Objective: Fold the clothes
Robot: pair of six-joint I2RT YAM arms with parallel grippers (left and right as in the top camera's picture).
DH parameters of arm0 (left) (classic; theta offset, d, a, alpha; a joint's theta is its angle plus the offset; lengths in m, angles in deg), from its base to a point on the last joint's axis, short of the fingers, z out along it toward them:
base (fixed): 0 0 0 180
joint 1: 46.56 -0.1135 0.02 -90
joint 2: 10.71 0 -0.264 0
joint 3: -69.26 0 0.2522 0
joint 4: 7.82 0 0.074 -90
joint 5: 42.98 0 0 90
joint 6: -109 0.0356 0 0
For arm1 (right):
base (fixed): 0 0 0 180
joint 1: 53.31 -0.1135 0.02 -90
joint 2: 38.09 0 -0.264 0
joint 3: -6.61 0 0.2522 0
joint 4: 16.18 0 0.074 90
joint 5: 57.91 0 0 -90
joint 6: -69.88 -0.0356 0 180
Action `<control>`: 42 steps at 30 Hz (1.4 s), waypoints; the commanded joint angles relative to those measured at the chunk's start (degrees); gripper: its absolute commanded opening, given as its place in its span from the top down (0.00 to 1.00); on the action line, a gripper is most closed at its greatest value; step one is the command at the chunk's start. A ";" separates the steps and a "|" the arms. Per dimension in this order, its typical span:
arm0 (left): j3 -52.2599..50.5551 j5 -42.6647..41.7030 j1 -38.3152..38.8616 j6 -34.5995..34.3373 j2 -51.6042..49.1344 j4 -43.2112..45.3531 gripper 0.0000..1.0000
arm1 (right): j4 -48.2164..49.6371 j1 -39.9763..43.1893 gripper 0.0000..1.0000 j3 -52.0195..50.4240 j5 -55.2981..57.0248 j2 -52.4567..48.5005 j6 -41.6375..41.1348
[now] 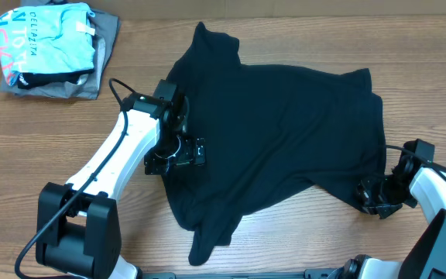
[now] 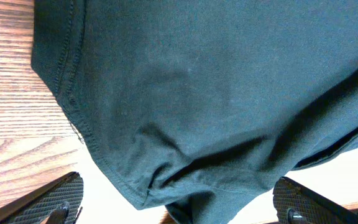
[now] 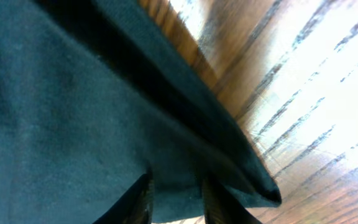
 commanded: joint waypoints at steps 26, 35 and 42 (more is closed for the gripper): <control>0.02 -0.72 -0.28 1.77 0.81 -1.66 0.00 | -8.98 6.19 0.96 12.98 14.05 0.04 -1.73; -3.96 -15.72 4.20 9.49 0.79 -15.26 0.02 | -12.00 6.12 0.29 12.81 13.40 0.02 1.01; -12.09 -15.63 11.93 7.17 0.79 -14.86 0.04 | -7.72 6.12 0.14 12.81 9.97 0.02 1.01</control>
